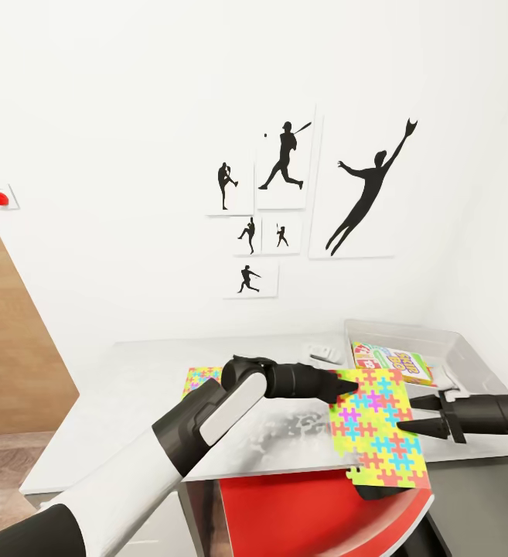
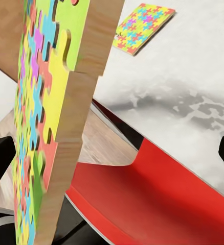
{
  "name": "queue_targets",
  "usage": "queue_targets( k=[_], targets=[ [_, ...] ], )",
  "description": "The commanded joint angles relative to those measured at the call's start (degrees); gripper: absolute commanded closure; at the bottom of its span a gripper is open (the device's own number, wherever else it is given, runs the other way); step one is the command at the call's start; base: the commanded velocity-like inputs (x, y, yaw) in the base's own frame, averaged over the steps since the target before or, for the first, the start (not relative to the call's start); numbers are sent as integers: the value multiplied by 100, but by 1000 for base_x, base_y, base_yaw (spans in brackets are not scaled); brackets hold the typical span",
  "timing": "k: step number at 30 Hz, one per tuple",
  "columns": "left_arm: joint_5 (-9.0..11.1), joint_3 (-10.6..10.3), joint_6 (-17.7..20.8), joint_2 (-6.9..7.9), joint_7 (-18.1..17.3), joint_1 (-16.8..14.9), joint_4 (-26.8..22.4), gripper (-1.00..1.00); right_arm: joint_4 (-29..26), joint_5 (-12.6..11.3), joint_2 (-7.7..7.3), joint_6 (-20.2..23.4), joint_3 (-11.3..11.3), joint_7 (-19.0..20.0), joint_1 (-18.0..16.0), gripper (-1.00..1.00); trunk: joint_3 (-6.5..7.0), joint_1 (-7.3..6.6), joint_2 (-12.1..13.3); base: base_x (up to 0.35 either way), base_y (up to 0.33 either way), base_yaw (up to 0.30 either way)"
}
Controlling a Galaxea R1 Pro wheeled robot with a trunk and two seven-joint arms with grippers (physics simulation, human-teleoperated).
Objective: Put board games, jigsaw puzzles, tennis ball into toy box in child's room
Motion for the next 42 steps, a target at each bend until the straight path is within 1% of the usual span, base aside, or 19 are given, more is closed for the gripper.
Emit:
queue_targets(
  k=[1, 15, 26, 27, 42],
  targets=[
    [89, 6, 22, 0, -12, -8, -1, 100, 1, -3, -8, 36, 0, -2, -3, -100, -14, 4, -14, 0, 0, 0],
    [83, 2, 5, 1, 8, -7, 13, 100, -4, -133, -22, 38, 3, -2, -3, -100, -14, 4, -14, 0, 0, 0],
    [118, -147, 3, -21, 10, -7, 1, 100, -4, -171, 16, 38, 17, -2, -3, -100, -14, 4, -14, 0, 0, 0],
    [121, -157, 3, -22, 10, -7, -1, 100, -4, -172, 19, 38, 17, -2, -3, 100, -14, 4, -14, 0, 0, 0],
    [138, -197, 3, -20, 7, -7, -19, 100, -5, -178, 22, 38, -13, -2, -3, 100, -14, 4, -14, 0, 0, 0]
  ],
)
